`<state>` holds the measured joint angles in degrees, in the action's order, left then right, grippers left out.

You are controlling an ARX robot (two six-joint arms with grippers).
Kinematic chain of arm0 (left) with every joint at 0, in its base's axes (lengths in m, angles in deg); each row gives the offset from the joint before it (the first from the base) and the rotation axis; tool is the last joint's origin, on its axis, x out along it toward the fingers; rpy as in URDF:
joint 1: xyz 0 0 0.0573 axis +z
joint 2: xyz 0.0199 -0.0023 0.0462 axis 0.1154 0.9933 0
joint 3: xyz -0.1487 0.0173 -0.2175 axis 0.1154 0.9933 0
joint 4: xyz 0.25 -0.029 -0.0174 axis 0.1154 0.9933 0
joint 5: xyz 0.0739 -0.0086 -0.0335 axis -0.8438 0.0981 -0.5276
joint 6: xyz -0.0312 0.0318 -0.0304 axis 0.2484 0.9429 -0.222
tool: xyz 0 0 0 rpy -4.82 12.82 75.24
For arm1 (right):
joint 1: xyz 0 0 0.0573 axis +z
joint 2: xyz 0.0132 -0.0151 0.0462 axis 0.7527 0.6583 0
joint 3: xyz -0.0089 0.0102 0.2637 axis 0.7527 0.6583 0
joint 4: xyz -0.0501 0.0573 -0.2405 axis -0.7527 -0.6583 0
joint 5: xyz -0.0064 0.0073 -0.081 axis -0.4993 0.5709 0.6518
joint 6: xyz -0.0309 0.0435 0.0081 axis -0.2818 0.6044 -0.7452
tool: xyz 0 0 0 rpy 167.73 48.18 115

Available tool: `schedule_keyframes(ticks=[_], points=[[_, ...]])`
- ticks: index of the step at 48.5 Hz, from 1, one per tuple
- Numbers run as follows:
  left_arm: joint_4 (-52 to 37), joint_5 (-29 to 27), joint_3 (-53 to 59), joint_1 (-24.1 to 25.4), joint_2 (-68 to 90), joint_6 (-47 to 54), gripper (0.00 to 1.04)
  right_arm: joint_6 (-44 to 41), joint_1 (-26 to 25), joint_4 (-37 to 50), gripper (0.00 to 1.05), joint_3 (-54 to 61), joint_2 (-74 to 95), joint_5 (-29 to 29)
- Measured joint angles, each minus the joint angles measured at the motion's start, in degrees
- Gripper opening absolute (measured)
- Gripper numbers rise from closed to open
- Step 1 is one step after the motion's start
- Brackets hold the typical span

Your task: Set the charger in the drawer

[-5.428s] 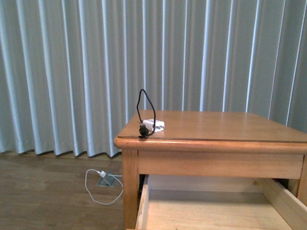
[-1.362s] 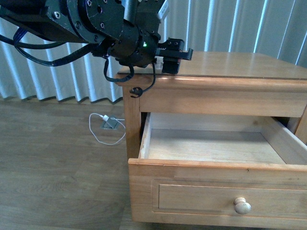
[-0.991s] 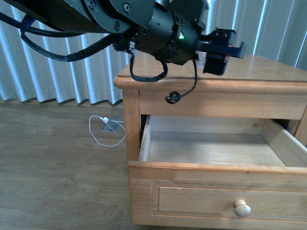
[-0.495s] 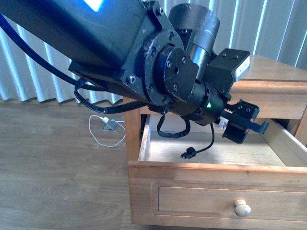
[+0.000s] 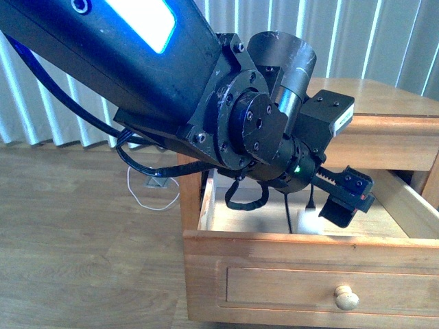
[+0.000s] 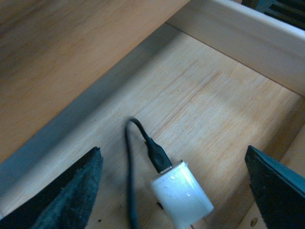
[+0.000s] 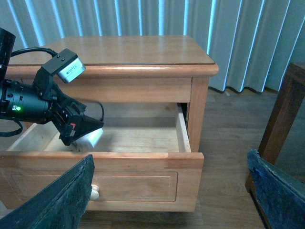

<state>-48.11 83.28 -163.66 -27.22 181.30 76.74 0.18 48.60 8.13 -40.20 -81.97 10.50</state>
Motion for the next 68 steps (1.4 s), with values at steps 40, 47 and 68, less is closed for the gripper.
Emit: schedule_keyframes(ticks=[40, 47, 68], points=[[-21.2, -20.2, 43.9, 9.0, -50.7, -4.8, 0.99, 0.0, 0.0, 0.0, 0.96, 0.0, 0.0, 0.0], [-21.1, -23.1, 52.7, 11.0, -60.0, -8.2, 0.99, 0.0, 0.0, 0.0, 0.96, 0.0, 0.0, 0.0], [-9.3, -32.0, 75.8, 14.2, -90.6, -24.2, 0.99, 0.0, 0.0, 0.0, 0.96, 0.0, 0.0, 0.0]])
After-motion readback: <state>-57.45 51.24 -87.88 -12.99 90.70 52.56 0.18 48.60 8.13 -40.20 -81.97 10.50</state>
